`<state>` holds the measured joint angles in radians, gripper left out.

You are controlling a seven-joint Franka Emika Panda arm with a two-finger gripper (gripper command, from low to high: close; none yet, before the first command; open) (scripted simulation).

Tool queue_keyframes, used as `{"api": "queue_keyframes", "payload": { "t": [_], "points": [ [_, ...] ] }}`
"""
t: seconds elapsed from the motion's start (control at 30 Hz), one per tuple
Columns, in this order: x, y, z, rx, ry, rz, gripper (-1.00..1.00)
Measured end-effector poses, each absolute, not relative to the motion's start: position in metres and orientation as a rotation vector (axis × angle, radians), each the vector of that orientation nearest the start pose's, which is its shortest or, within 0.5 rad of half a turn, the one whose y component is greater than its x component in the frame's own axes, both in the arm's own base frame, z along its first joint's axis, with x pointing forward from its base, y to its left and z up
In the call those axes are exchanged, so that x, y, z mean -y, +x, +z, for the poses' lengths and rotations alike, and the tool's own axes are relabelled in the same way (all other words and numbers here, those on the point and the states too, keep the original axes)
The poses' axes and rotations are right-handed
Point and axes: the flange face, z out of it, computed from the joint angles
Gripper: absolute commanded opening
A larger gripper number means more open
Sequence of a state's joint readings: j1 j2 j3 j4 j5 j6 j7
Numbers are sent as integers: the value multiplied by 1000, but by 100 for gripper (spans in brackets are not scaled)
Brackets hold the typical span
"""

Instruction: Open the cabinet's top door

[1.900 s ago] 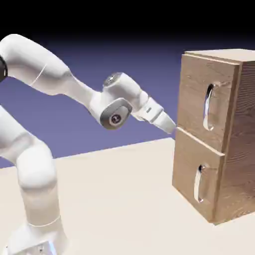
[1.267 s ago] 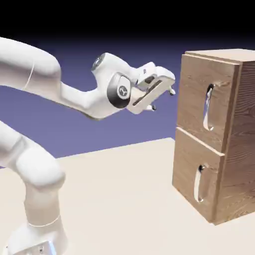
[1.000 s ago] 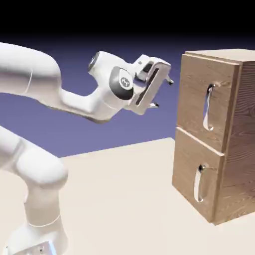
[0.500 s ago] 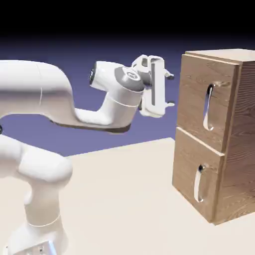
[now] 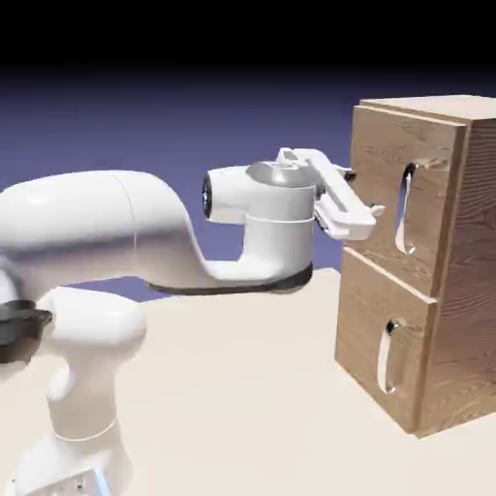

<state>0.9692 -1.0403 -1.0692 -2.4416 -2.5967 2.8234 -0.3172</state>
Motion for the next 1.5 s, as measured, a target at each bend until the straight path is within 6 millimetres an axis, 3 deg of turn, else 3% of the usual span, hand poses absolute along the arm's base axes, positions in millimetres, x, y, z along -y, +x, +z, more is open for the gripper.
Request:
{"api": "queue_keyframes", "payload": {
  "t": [0.27, 0.4, 0.43, 0.5, 0.73, 1.5],
  "points": [
    [95, 425, 477, -1509, 563, 669, 0],
    [93, 466, 477, -1509, 564, 670, 0],
    [92, 474, 477, -1509, 563, 669, -100],
    [92, 474, 477, -1509, 563, 669, -100],
    [69, 439, 477, -1444, 679, 541, -100],
    [52, 421, 478, -1398, 769, 482, -100]
  ]
}}
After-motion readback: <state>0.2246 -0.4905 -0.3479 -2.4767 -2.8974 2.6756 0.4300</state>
